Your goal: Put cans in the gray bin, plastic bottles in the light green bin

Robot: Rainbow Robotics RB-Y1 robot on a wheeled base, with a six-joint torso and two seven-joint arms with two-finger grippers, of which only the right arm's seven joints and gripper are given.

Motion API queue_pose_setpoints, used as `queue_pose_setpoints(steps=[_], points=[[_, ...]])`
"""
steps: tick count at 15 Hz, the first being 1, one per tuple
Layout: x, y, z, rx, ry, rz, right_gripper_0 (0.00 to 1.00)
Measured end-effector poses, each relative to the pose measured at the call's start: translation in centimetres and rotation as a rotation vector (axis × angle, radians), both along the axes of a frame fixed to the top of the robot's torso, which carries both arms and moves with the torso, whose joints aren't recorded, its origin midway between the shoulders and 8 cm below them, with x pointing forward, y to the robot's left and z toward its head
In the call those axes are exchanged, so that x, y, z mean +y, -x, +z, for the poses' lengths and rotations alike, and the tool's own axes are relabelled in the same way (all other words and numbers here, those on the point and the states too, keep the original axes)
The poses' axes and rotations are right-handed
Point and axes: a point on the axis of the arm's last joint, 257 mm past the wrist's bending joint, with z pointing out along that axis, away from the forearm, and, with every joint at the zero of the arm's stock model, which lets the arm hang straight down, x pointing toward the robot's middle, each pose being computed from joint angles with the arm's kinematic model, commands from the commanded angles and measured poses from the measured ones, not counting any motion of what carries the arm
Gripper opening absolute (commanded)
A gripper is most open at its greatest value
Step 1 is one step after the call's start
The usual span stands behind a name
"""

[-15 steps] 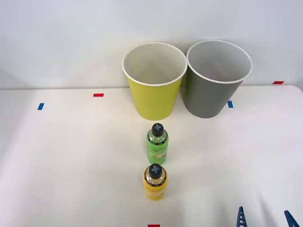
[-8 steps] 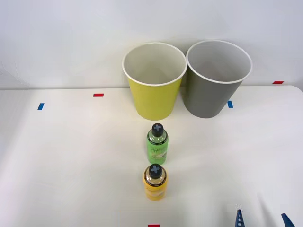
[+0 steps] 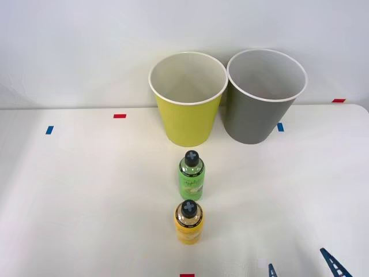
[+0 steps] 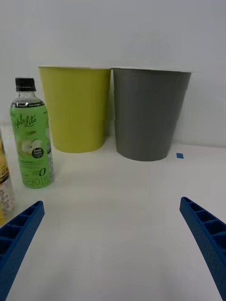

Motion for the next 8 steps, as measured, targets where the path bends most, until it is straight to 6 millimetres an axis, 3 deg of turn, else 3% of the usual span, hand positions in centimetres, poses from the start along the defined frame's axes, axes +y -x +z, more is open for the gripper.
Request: queue_pose_setpoints(steps=[8], points=[[3.4, -0.4, 1.0, -0.035, 0.008, 0.228, 1.0]])
